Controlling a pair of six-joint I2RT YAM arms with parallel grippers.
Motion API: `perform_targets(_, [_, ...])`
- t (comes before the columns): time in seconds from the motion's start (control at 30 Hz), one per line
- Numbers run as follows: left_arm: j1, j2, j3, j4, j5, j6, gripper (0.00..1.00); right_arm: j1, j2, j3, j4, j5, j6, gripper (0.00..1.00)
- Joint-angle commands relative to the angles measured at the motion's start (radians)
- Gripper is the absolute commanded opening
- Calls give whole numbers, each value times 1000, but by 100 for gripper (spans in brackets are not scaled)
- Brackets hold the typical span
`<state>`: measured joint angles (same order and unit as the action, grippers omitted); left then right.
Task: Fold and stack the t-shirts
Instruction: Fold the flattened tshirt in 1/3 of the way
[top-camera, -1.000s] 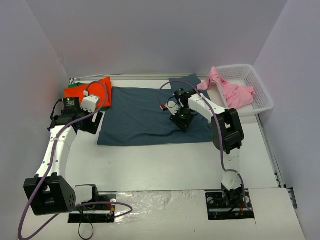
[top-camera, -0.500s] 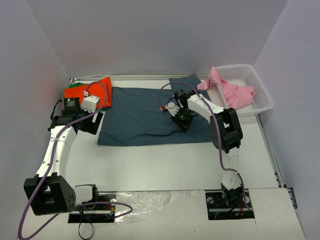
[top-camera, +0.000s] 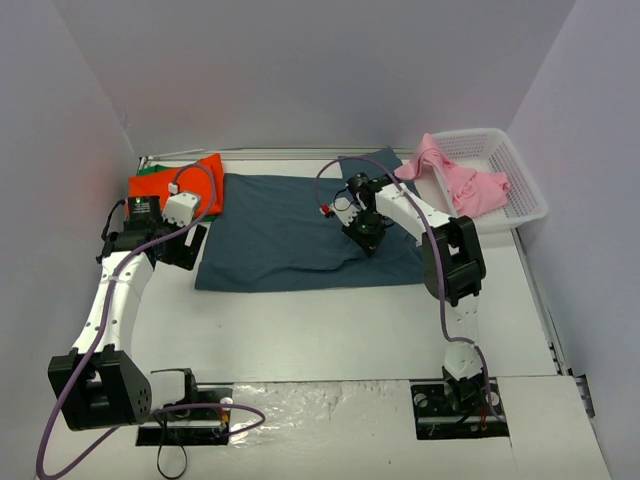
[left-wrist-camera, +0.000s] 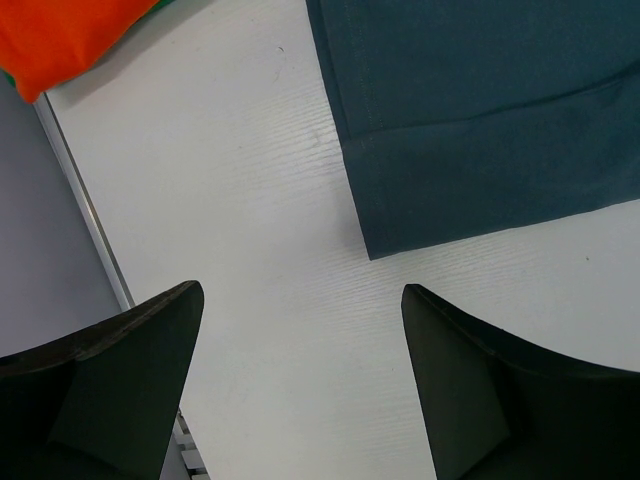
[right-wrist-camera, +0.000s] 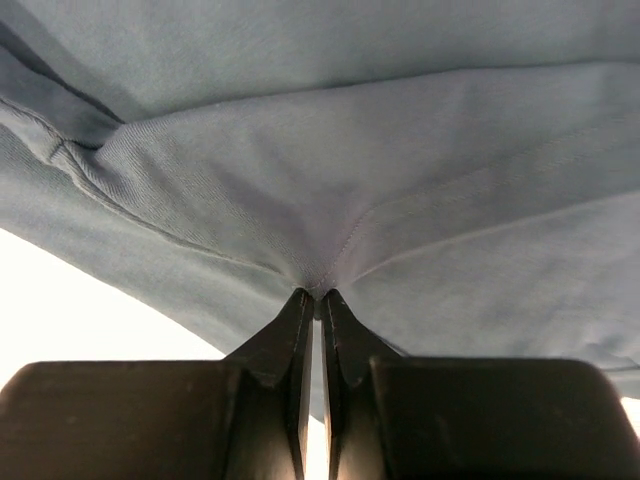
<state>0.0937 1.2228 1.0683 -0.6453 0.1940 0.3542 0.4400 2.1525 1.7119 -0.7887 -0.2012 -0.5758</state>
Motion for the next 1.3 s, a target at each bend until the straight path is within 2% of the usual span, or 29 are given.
perform_targets(0.0, [3, -31, 9, 12, 12, -9, 79, 9, -49, 61, -73, 23, -4, 0])
perform_targets(0.6, [3, -22, 2, 9, -11, -6, 79, 49, 127, 347, -138, 25, -38, 0])
perform_targets(1.27, [6, -11, -14, 21, -38, -3, 79, 108, 296, 543, -139, 36, -90, 0])
